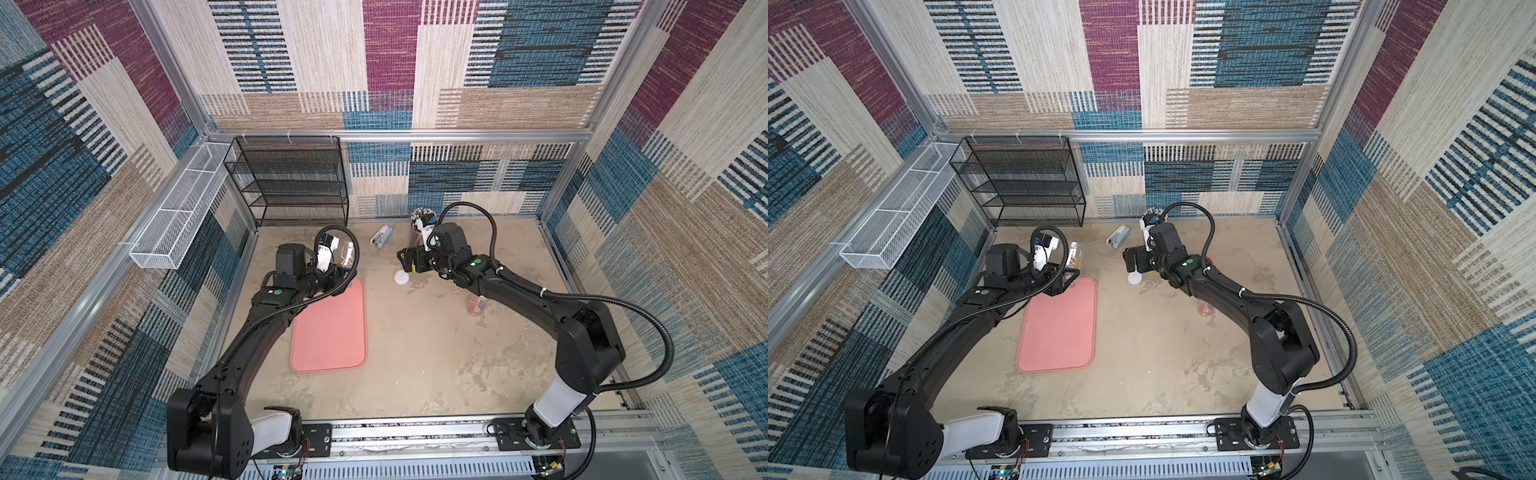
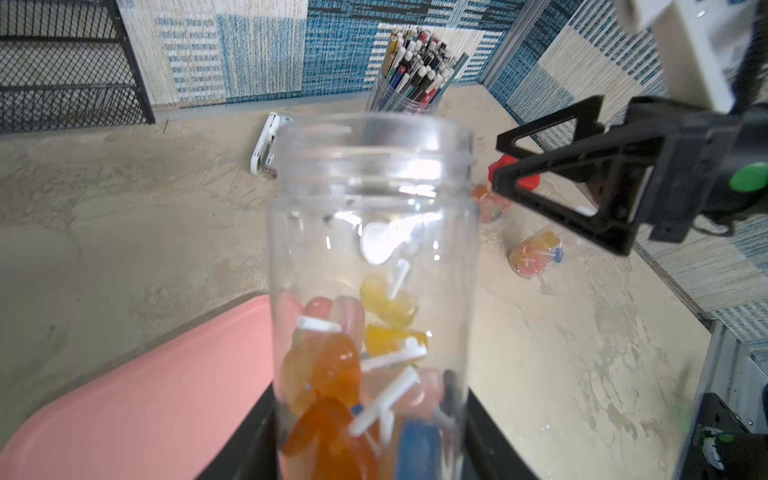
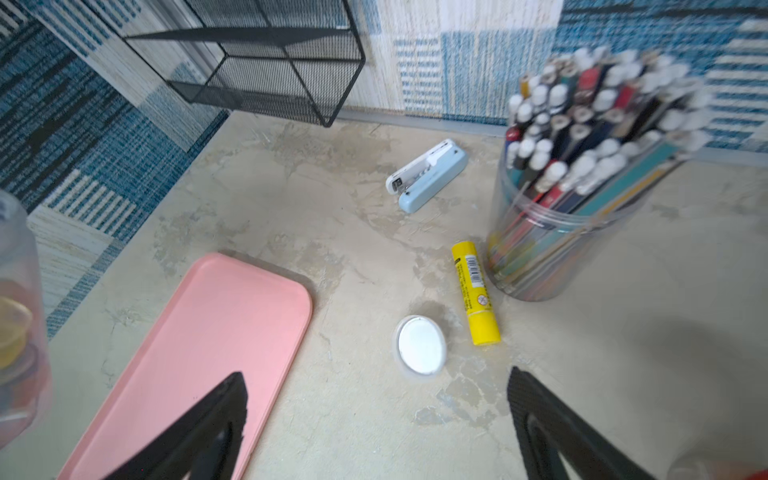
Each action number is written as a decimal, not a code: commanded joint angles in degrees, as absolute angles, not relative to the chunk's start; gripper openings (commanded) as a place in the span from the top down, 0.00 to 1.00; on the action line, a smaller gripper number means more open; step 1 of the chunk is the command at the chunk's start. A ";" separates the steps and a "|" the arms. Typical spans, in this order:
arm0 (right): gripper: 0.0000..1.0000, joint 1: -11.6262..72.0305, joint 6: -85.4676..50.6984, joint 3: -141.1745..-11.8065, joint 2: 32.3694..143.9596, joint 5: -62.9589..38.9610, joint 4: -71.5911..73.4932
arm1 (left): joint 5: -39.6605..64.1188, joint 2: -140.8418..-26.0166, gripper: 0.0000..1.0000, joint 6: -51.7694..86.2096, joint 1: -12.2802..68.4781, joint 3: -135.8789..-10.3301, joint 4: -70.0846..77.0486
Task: Pour the candies out of the jar
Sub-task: 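Place the lid at the center of the board, then pour the candies out of the jar onto the tray.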
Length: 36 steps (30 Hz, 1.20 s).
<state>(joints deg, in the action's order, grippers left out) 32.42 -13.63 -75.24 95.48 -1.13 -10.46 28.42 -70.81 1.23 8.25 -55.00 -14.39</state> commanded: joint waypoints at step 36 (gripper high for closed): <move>0.00 26.54 -14.09 -60.58 85.43 -5.05 -2.02 | 16.65 -103.40 1.00 3.64 8.07 -84.07 -82.96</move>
<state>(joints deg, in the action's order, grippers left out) 26.55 -13.63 -60.88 86.13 -5.45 -3.97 18.15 -102.00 4.29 8.10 -82.52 -74.72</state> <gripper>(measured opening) 0.995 0.540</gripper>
